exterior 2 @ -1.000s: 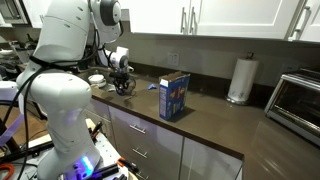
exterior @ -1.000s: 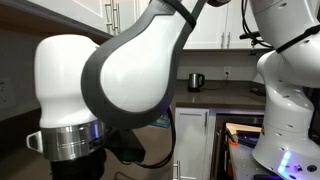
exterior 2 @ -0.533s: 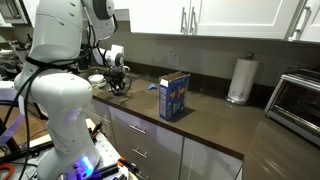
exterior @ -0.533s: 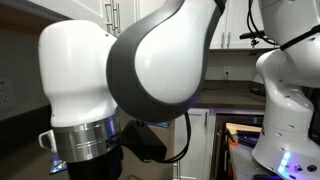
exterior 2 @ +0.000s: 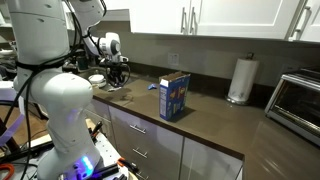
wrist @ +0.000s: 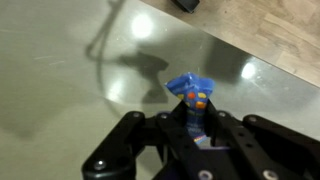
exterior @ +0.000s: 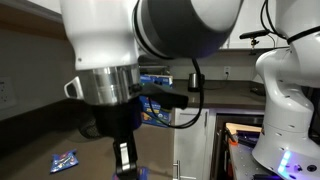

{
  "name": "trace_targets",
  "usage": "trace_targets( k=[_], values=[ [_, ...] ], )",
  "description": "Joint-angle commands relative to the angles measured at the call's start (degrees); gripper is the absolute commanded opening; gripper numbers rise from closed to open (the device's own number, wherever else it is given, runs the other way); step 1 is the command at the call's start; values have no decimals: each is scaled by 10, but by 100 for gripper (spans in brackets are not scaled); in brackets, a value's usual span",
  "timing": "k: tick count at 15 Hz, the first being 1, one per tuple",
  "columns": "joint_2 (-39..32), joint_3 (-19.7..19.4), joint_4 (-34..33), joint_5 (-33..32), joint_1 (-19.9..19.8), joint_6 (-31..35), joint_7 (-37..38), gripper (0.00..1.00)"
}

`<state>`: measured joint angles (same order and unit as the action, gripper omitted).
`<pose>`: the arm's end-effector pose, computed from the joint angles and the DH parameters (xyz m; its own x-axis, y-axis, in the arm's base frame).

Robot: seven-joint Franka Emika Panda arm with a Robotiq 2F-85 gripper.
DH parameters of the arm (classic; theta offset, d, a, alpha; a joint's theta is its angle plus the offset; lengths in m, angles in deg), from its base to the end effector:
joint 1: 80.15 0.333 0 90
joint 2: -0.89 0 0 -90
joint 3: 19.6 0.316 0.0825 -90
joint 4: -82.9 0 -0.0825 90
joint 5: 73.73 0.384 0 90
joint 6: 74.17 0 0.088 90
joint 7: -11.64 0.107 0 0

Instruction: Put one of the blue sachets on the counter inside the blue box

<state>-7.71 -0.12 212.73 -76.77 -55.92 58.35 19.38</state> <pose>0.3780 0.3604 0.2895 0.7838 0.6138 -0.0943 0.6165 -0.7874 -0.0016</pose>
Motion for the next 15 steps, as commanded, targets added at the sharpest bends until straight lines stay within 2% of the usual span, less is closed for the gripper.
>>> trace_targets(
  k=[1,7,11,15],
  values=[
    [86,-26,-12,-24,-36,-92,-3,6],
    [163,-60,-75,-80,-93,-218,0,6],
    [195,-60,-91,-91,-106,-261,0,6],
    [244,-61,-78,-93,-111,-283,9,6]
  ],
)
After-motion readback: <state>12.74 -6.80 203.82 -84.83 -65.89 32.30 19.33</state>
